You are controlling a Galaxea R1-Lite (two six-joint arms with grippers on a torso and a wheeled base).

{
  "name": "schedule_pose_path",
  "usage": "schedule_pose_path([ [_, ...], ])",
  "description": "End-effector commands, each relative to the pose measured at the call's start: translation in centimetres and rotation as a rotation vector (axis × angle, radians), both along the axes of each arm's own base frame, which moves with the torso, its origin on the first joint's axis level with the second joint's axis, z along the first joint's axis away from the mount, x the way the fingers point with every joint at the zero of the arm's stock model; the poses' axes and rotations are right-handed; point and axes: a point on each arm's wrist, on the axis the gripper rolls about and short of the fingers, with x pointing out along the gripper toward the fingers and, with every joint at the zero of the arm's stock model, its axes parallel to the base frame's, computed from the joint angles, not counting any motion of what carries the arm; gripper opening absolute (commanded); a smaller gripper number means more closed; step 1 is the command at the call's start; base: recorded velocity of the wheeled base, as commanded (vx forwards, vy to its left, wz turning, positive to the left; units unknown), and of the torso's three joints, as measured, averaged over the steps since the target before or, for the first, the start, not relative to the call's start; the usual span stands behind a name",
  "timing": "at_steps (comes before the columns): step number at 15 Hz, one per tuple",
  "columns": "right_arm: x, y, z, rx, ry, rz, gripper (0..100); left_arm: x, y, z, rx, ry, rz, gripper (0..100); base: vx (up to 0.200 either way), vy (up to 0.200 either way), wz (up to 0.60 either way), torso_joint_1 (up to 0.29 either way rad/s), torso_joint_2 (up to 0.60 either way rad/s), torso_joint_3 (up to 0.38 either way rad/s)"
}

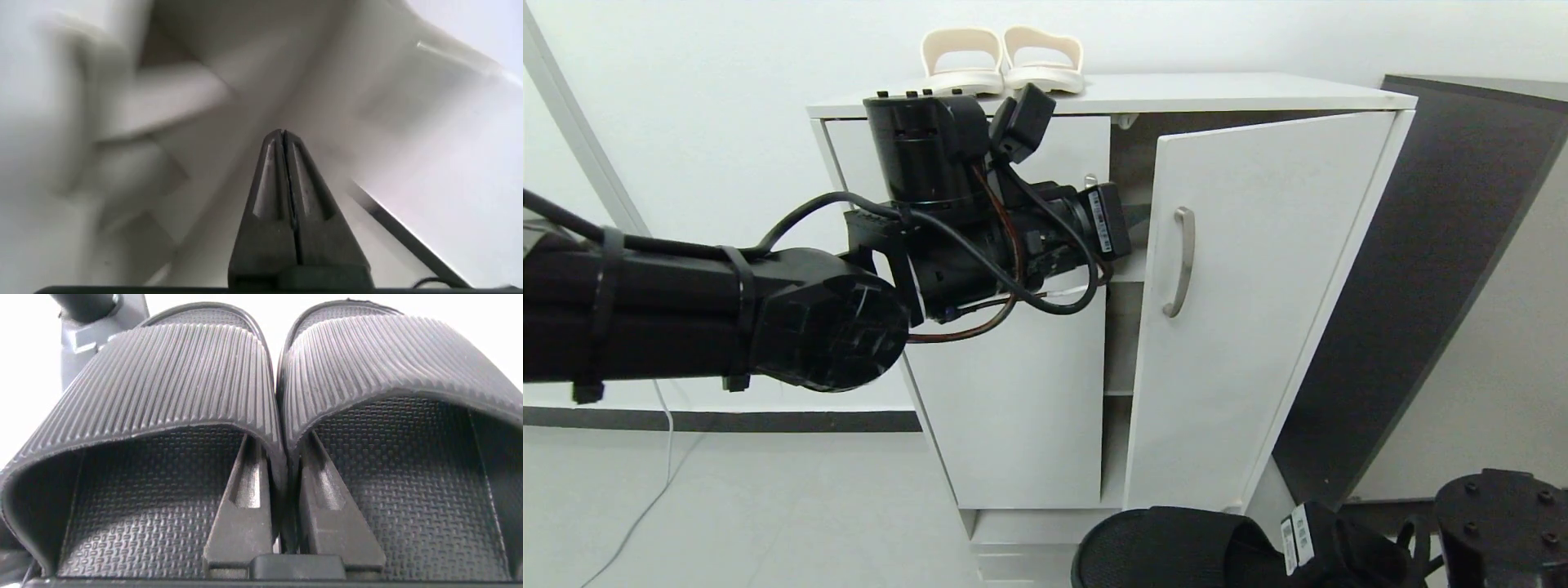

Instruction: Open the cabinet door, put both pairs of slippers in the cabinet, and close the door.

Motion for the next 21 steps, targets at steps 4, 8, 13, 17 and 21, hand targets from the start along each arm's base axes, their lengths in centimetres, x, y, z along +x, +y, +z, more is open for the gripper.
schedule_pose_path([
  [4, -0.8, 0.0, -0.5, -0.021, -0.004, 0.040, 0, -4.0, -4.0, -0.5, -0.060, -0.065, -0.142, 0, -0.200, 0.000, 0.00, 0.002, 0.00, 0.004],
  [8, -0.8, 0.1, -0.4, -0.018, -0.006, 0.045, 0, -3.5, -4.7, -1.2, -0.091, -0.094, -0.145, 0, 0.000, 0.000, 0.00, 0.000, 0.00, 0.000],
  [13, -0.2, 0.7, -0.3, -0.011, -0.002, 0.027, 0, -3.1, -4.5, -2.4, -0.080, -0.095, -0.129, 0, 0.000, 0.000, 0.00, 0.000, 0.00, 0.000],
  [17, 4.4, 3.5, -0.8, -0.057, 0.002, -0.330, 0, -3.1, 0.3, -0.4, -0.063, -0.152, 0.117, 0, 0.000, 0.000, 0.00, 0.000, 0.00, 0.000],
  [21, 9.7, 7.3, -1.2, -0.053, -0.088, -0.770, 0, -10.1, 10.3, 1.8, 0.147, -0.065, 0.386, 0, 0.000, 0.000, 0.00, 0.000, 0.00, 0.000],
])
